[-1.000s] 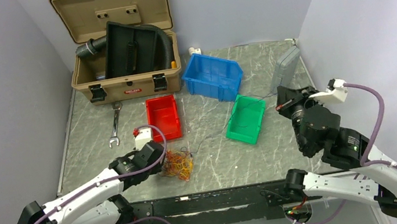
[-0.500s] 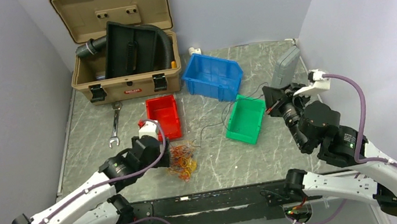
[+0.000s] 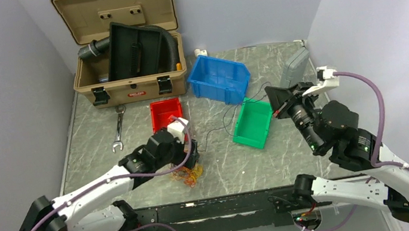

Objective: Untangle the cables

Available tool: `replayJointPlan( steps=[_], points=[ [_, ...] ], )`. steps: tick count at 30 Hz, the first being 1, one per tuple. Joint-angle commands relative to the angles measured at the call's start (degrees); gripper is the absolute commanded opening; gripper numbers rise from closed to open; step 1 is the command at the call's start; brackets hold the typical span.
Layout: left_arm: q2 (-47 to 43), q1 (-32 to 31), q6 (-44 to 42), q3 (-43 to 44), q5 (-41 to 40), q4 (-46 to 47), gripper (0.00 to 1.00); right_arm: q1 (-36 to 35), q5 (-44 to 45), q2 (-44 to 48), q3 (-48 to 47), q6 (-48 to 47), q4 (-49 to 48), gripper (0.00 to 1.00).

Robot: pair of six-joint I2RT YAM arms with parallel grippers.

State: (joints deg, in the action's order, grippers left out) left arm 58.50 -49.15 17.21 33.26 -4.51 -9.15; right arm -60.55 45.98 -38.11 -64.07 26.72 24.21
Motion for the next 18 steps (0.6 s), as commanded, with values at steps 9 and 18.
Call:
replayJointPlan(
  steps=[9,18],
  points=[
    [16.6,-0.1,4.8,-1.9,0.9,10.9,0.47,-0.1,12.4,4.1,-9.3,-5.3,-1.5,0.0],
    [3.2,-0.1,10.5,-8.2,-5.3,2.4,0.48,-0.2,15.2,4.6,-11.3,-12.4,-4.1,0.0]
  ],
)
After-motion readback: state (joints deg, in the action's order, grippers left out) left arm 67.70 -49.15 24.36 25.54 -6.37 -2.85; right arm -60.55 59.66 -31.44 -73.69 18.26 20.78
